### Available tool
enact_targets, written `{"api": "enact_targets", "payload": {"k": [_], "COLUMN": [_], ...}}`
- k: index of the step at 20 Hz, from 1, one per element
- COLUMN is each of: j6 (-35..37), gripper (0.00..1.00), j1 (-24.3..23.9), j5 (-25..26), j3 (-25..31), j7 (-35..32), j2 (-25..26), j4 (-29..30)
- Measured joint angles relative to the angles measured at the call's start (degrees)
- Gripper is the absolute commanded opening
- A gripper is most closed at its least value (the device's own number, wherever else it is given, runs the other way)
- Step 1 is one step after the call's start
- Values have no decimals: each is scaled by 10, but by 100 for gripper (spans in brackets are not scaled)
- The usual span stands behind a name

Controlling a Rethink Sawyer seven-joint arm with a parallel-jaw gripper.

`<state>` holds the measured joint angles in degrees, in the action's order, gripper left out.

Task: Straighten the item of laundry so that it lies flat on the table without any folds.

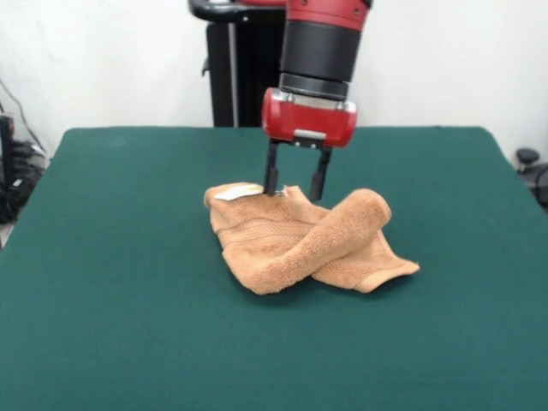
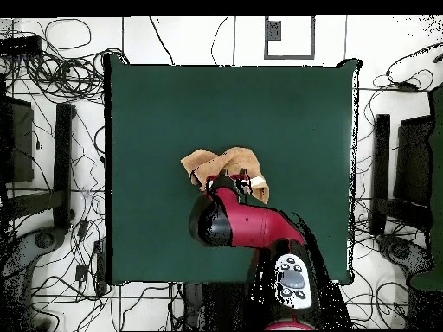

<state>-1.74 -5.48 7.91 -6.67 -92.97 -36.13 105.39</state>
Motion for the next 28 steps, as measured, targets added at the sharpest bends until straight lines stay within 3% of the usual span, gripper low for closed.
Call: {"api": "enact_targets", "payload": {"k": [16,28], "j6": [0,0], "gripper": [100,100], "j1": [-6,-40], "j5": [-10,-12], "j3": [49,83], "j7": [0,0], "j2": [13,5], "j4": [8,41]}}
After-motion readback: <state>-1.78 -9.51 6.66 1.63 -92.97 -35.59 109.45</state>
